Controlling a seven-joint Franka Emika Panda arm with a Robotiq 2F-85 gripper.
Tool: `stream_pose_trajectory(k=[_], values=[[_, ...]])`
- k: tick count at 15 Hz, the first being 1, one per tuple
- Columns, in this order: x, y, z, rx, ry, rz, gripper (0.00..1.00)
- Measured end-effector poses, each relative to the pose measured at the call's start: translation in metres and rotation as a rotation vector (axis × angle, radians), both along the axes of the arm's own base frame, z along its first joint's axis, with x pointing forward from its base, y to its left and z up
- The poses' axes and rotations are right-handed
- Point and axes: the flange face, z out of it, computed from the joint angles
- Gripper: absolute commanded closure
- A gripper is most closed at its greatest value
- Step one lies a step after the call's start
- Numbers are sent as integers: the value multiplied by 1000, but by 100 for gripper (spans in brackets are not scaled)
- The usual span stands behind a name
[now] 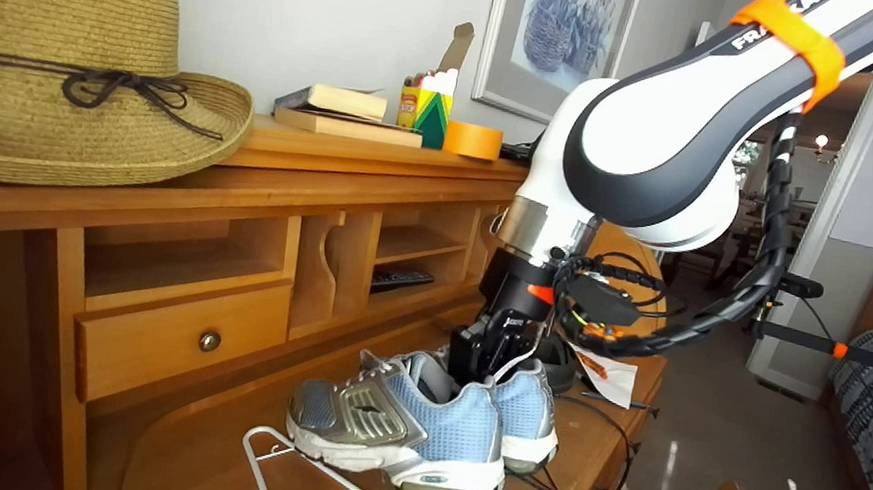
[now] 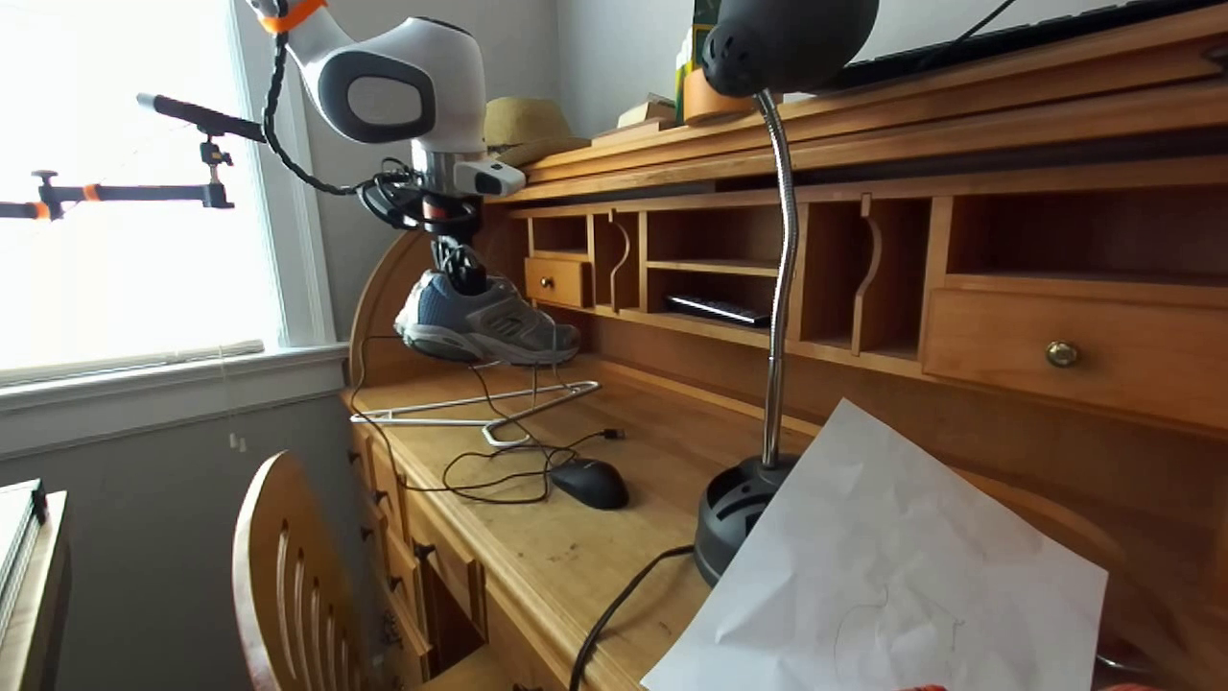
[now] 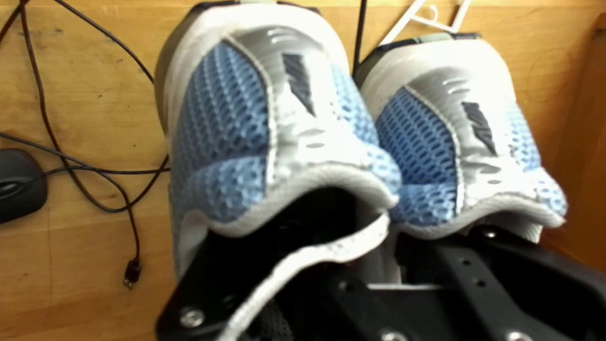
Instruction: Move the shoes to the left
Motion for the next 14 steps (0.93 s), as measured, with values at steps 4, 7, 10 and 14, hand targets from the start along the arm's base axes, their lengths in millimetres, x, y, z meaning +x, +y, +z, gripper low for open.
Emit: stream_pose_trajectory(k=[4,7,10,14], values=[[22,17,-27,-15,18,39,96],[47,31,-46,-46,-12,66,96],[69,51,-62,-65,-34,92,96],[89,81,-77,-54,-39,129,96]])
